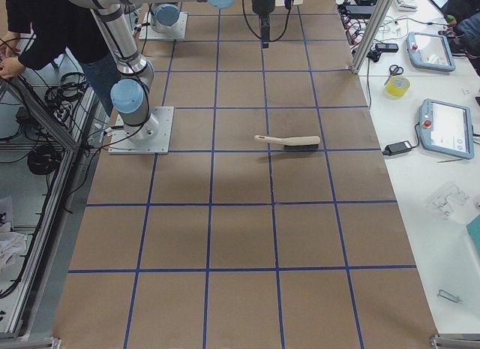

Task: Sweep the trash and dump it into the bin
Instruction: 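Bring the empty dustpan back and set it on the table with the left gripper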

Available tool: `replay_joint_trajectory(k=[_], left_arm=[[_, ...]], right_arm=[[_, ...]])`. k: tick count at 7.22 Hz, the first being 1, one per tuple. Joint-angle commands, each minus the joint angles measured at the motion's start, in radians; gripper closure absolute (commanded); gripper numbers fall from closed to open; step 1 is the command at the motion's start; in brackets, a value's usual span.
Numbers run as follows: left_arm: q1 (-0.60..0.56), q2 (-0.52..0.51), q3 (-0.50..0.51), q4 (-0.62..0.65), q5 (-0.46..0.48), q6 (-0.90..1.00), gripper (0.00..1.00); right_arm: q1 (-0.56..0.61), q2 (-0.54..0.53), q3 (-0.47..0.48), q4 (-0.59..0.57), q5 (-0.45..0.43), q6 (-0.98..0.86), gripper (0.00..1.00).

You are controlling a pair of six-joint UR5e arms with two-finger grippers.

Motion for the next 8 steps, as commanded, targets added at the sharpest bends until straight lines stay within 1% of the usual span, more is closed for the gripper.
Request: replay_joint_trajectory(k=[1,2,4,7,8], left_arm=[[-0.095,-0.113,0.045,0.006,0.019,-0.114,1.00],[-0.114,-0.153,0.034,0.054,0.021,-0.118,1.00],[-0.126,-0.184,0.043,0.053,0.042,-0.122,1.00],[-0.149,-0.221,0.044,0.065,0.049,-0.264,1.00],[-0.162,-0.221,0.042,0.063,0.050,-0.274,1.00]], right_arm=[[0.000,-0.001,0.000,-0.001,0.000,0.001,0.00],[0.000,0.001,0.000,-0.003,0.000,-0.001,0.00],[0.000,-0.005,0.001,-0.003,0.000,-0.001,0.00],[0.000,-0.007,0.001,-0.003,-0.003,-0.003,0.00],[0.000,-0.007,0.001,-0.003,-0.005,-0.004,0.00]])
